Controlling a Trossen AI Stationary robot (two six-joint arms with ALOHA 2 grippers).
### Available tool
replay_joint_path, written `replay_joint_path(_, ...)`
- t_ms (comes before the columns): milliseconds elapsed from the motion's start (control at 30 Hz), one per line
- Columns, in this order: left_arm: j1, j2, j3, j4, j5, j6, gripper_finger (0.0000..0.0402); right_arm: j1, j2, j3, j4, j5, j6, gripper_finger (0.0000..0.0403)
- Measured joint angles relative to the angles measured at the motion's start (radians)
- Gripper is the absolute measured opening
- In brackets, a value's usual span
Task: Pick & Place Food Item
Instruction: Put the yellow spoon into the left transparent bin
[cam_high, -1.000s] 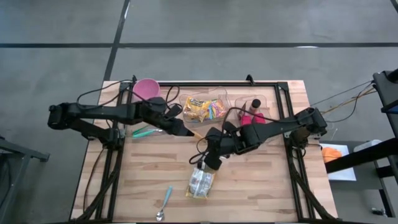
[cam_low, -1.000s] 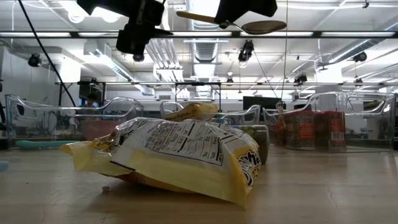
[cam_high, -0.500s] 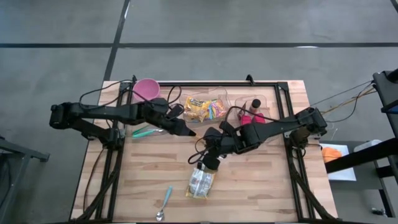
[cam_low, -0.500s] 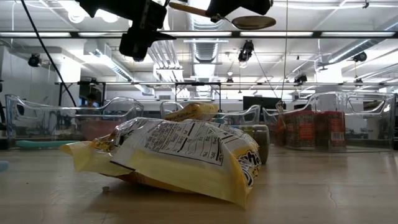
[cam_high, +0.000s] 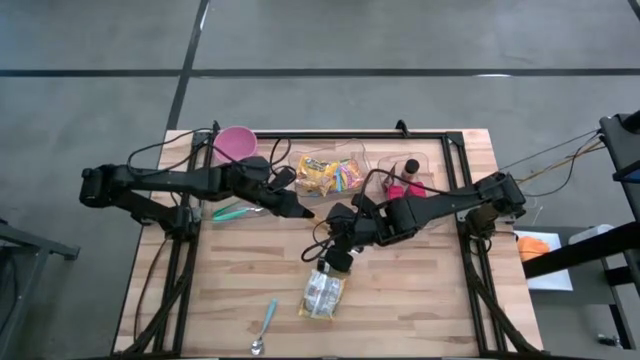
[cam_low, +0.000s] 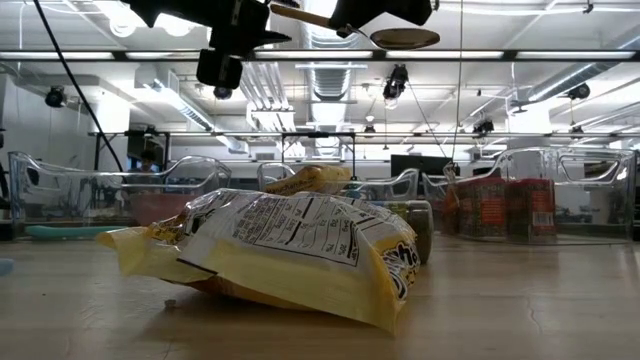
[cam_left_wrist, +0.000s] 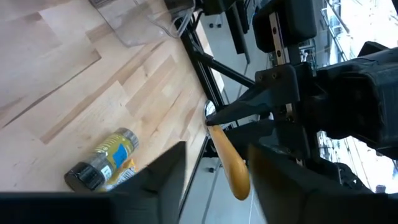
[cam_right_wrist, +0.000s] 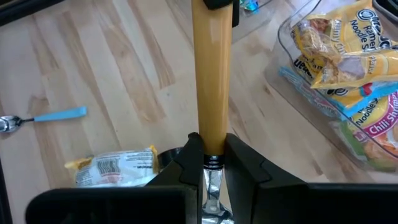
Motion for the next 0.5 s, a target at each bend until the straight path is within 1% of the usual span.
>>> replay_joint_path(133,0.000,0.000,0.000,0.007,0.003,0.000,0.0116,0.000,0.000,0.000,0.004,0.000,0.000,0.0032)
replay_joint_path(367,0.000,0.000,0.000,0.007,0.019,0.005,0.0038,0.000,0.000,0.000,0.004,0.000,-0.001,0.0032)
replay_joint_path(400,-0.001,0.000,0.000,0.007,0.021,0.007,0.0030,0.000,0.000,0.000,0.004,0.000,-0.001,0.0032)
replay_joint_path(500,-0.002,0.000,0.000,0.007,0.023,0.026,0.0030,0.001,0.000,0.000,0.007,0.000,-0.001,0.0032)
